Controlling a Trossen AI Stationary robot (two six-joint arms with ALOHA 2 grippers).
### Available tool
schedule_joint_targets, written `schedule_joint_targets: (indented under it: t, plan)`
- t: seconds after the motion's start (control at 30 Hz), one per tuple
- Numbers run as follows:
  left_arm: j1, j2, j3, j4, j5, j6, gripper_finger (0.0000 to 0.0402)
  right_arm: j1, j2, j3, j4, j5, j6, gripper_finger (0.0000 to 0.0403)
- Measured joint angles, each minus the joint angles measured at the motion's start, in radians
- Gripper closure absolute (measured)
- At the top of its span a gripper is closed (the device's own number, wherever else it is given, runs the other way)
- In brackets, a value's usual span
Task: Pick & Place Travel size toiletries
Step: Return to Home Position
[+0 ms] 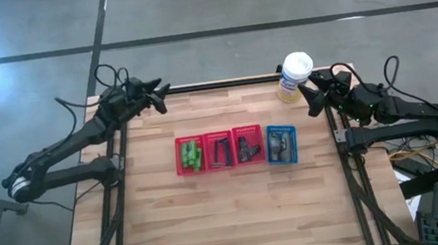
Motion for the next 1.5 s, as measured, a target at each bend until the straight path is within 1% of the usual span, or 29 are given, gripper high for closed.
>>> schedule_joint_targets:
  t: [0.13, 0.2, 0.27, 0.33, 0.37, 0.43, 0.5, 0.6, 0.67, 0.77, 0.97, 1.07, 1.17, 1.23, 1.37, 1.5]
  plan:
    - [0.0, -0.004, 0.0, -0.006, 0.0, -0.03, 0.018, 0.0, -0.002, 0.0, 0.0, 0.0, 0.001, 0.0078]
    - [-0.002, -0.031, -0.007, -0.019, -0.002, -0.058, 0.018, 0.0, -0.001, 0.0, 0.0, 0.0, 0.0, 0.0071]
    - [0.01, -0.074, -0.029, 0.007, -0.019, 0.016, 0.018, 0.0, -0.001, 0.0, 0.0, 0.0, 0.0, 0.0065]
    - [0.03, -0.113, -0.075, 0.116, -0.009, 0.157, 0.018, 0.0, -0.002, 0.0, 0.0, 0.0, 0.001, 0.0058]
    - [0.049, -0.133, -0.111, 0.186, 0.016, 0.22, 0.018, 0.0, -0.002, 0.0, 0.0, 0.0, 0.0, 0.0055]
    - [0.105, -0.174, -0.196, 0.334, 0.067, 0.282, 0.0179, 0.0, -0.002, 0.0, 0.0, 0.0, 0.0, 0.005]
    - [0.176, -0.219, -0.287, 0.463, 0.11, 0.267, 0.0179, 0.0, -0.002, 0.0, 0.0, 0.0, 0.0, 0.0046]
    - [0.279, -0.298, -0.4, 0.529, 0.17, 0.16, 0.0179, 0.0, -0.002, 0.0, 0.0, 0.0, 0.0, 0.0044]
    - [0.33, -0.371, -0.456, 0.514, 0.183, 0.079, 0.0179, 0.0, -0.002, 0.0, 0.0, 0.0, 0.0, 0.0046]
    - [0.396, -0.489, -0.512, 0.471, 0.194, 0.039, 0.0179, 0.0, -0.002, 0.0, 0.0, 0.0, 0.0, 0.0053]
    - [0.599, -0.698, -0.59, 0.391, 0.323, 0.01, 0.0179, 0.0, -0.001, 0.0, 0.0, 0.0, 0.001, 0.0072]
    - [0.698, -0.789, -0.591, 0.216, 0.372, -0.03, 0.0179, 0.0, -0.002, 0.0, 0.0, 0.0, 0.001, 0.0075]
    - [0.766, -0.869, -0.591, 0.112, 0.387, -0.069, 0.0179, 0.0, -0.002, 0.0, 0.0, 0.0, 0.001, 0.007]
    - [0.788, -0.871, -0.591, 0.052, 0.38, -0.073, 0.0179, 0.0, -0.001, 0.0, -0.001, 0.0, 0.001, 0.0064]
    - [0.785, -0.869, -0.591, 0.029, 0.359, -0.073, 0.0179, 0.0, -0.002, 0.0, -0.005, 0.0, 0.001, 0.005]
    - [0.785, -0.852, -0.592, 0.031, 0.359, -0.073, 0.0179, 0.0, -0.001, -0.001, -0.008, 0.0, 0.001, 0.0042]
